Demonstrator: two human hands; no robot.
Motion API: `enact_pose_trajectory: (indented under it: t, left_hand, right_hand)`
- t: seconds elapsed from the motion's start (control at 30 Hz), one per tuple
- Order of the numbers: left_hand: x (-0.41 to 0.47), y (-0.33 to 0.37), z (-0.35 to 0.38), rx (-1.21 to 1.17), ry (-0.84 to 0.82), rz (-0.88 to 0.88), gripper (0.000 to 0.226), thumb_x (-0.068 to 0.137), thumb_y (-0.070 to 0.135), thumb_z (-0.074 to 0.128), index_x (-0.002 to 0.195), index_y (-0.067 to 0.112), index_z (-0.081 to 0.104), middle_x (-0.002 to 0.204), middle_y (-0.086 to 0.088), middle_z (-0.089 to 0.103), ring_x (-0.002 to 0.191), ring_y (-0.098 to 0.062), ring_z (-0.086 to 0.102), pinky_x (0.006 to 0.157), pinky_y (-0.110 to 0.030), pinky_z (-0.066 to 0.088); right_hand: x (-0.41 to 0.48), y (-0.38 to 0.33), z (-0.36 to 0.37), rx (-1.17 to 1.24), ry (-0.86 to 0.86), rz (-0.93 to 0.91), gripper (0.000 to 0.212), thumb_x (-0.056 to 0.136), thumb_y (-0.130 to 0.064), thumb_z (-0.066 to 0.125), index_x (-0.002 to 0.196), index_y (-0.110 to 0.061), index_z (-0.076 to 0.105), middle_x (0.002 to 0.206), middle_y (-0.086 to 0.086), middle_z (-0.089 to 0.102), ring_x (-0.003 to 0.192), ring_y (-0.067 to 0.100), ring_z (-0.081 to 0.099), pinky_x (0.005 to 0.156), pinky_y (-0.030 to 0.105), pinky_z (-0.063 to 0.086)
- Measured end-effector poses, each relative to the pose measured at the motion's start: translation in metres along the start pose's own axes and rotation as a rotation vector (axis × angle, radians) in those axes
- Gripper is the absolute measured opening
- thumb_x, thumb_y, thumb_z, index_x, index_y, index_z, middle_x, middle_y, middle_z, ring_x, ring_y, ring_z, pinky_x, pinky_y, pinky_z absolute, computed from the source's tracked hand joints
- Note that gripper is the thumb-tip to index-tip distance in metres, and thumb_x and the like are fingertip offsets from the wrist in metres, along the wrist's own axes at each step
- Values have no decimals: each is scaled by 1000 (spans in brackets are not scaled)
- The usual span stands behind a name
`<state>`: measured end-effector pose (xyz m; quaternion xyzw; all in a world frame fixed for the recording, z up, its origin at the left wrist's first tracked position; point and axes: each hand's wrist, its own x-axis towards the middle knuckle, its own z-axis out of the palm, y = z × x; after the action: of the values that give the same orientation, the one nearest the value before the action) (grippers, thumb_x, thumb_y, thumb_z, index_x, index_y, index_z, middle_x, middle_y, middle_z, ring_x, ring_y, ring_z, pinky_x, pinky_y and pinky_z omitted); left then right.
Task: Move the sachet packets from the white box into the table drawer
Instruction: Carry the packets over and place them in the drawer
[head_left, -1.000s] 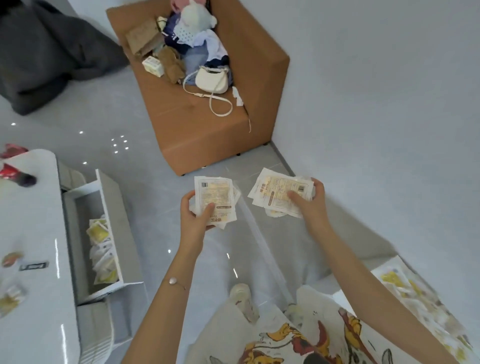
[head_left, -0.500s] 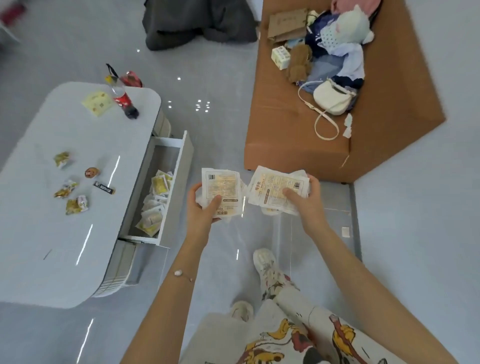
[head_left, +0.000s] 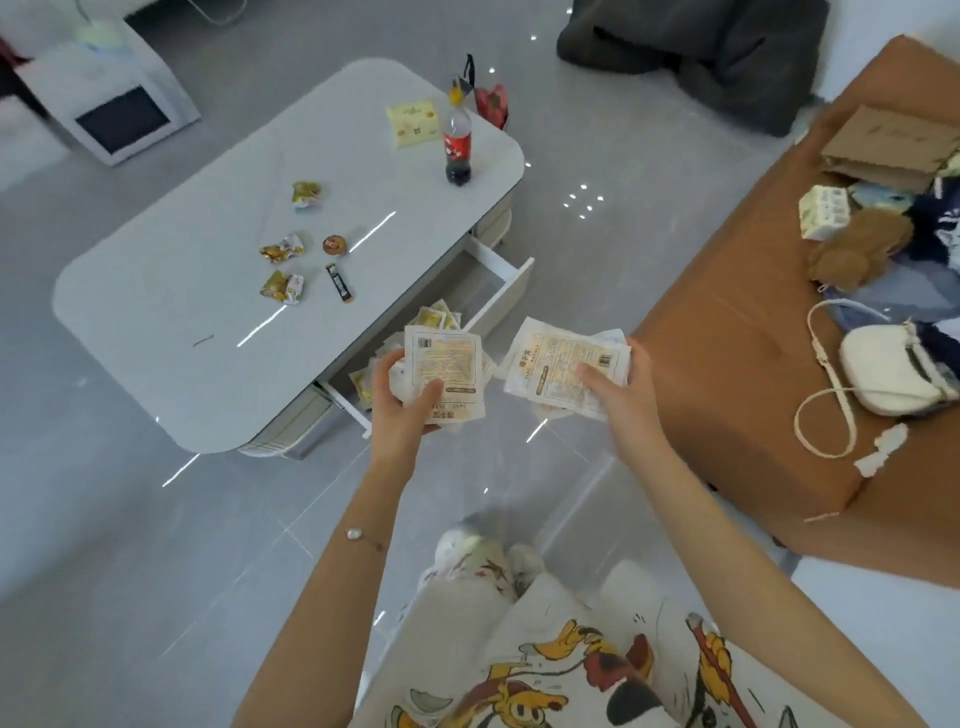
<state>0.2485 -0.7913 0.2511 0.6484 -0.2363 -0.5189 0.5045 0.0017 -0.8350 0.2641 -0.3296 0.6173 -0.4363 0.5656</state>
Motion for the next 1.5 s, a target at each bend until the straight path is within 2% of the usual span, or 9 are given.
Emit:
enact_pose_trajectory:
  t: [0.27, 0.5, 0.7, 0.83, 1.03, 1.13, 1.23, 1.33, 1.5]
  left_hand:
    - [87, 15, -30, -36, 119, 12, 50, 85, 13, 70, 124, 33, 45, 118, 7, 59, 91, -15, 71, 63, -33, 60]
    - [155, -8, -51, -83, 195, -102, 49, 86, 10, 68, 124, 32, 45, 97, 25, 64, 88, -13, 71, 61, -30, 58]
    - [242, -89, -68, -109, 343, -240, 46, 89, 12, 66, 118, 42, 47, 118, -2, 62, 91, -21, 71, 63, -34, 58]
    - [308, -176, -70, -109, 418, -348, 46, 92, 13, 62, 124, 38, 42, 119, -6, 61, 95, -27, 69, 65, -35, 59]
    - [397, -284, -70, -144, 533, -473, 50, 91, 10, 60, 127, 35, 34, 107, 3, 62, 91, -17, 68, 72, -34, 59]
    - [425, -323, -72, -220, 594, -513, 50, 91, 11, 61, 125, 35, 34, 117, -4, 59, 101, -24, 64, 85, -40, 56]
    - [443, -348, -73, -244, 641, -526, 52, 91, 12, 61, 131, 32, 34, 123, -6, 56, 111, -28, 60, 96, -49, 51]
    - [452, -360, -71, -212, 695, -506, 55, 91, 12, 62, 136, 28, 35, 120, -1, 58, 105, -22, 63, 90, -47, 55]
    - [446, -355, -66, -101, 707, -492, 47, 90, 8, 61, 124, 32, 39, 128, -1, 53, 105, -18, 61, 83, -35, 57]
  right_hand:
    - [100, -15, 83, -77, -124, 35, 47, 82, -6, 73, 119, -21, 48, 103, -7, 67, 92, 8, 70, 67, 21, 56]
    - [188, 1, 130, -137, -165, 150, 48, 82, -9, 73, 120, -22, 47, 112, 0, 66, 101, 14, 68, 79, 34, 57]
    - [294, 76, 172, -215, -189, 259, 49, 82, -8, 73, 121, -21, 46, 108, -6, 66, 100, 11, 67, 68, 20, 56]
    - [373, 158, 201, -288, -253, 340, 53, 83, -6, 71, 127, -19, 44, 116, -1, 64, 103, 13, 66, 69, 22, 56]
    - [462, 273, 254, -458, -427, 419, 40, 84, -7, 70, 110, -30, 50, 109, -5, 65, 97, 11, 67, 59, 17, 55]
    - [490, 322, 279, -485, -481, 465, 44, 84, -8, 71, 118, -25, 49, 114, -2, 64, 102, 15, 65, 69, 28, 59]
    - [506, 356, 296, -486, -497, 513, 49, 83, -7, 72, 122, -22, 47, 118, 2, 63, 105, 20, 64, 85, 41, 57]
    - [514, 377, 305, -478, -466, 554, 54, 81, -5, 73, 126, -18, 46, 120, 6, 62, 105, 24, 64, 88, 46, 56]
    - [508, 379, 303, -632, -414, 486, 52, 83, -7, 72, 125, -16, 44, 122, 7, 60, 99, 20, 64, 71, 30, 56]
